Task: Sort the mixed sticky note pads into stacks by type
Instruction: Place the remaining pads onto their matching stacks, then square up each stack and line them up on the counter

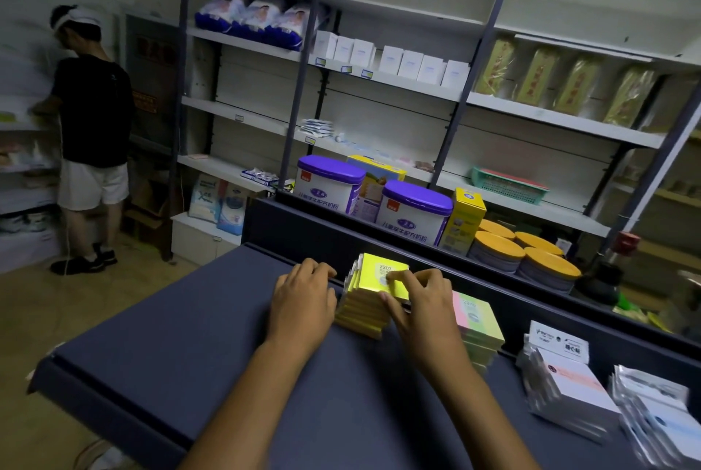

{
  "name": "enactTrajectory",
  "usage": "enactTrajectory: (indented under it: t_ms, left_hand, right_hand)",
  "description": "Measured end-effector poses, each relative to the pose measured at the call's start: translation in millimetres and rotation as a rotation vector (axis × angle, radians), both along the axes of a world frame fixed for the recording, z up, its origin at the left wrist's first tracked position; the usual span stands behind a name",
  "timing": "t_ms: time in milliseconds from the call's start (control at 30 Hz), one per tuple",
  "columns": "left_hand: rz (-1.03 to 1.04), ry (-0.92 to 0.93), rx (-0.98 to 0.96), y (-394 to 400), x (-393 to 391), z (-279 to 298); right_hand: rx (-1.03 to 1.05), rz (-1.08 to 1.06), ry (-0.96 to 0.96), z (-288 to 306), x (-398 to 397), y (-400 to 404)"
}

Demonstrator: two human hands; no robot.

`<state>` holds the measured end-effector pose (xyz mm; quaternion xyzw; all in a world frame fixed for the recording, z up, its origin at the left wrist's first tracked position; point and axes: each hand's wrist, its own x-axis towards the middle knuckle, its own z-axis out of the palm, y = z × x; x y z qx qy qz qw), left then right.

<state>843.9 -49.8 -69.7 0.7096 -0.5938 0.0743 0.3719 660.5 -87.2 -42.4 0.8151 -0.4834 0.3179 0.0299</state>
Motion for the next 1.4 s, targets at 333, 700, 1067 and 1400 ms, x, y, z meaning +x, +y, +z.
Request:
enactTrajectory:
  t_ms: [333, 700, 1067, 1400]
  left_hand:
    - [0.010, -0.053, -0.145, 22, -43, 31]
    - [-0.145, -0.105, -0.227, 51, -204, 62]
    - [-0.293, -0.040, -0.098, 60, -361, 52]
    - [-0.307, 0.064, 0.302, 21, -438, 27]
  right_hand:
    - [-0.013, 0.008, 0.140, 33, -97, 32]
    - [0.065, -0.070, 0.204, 39, -246, 66]
    - [0.135, -0.146, 0.191, 33, -391, 85]
    - [0.357, -0.164, -0.022, 8, -441, 58]
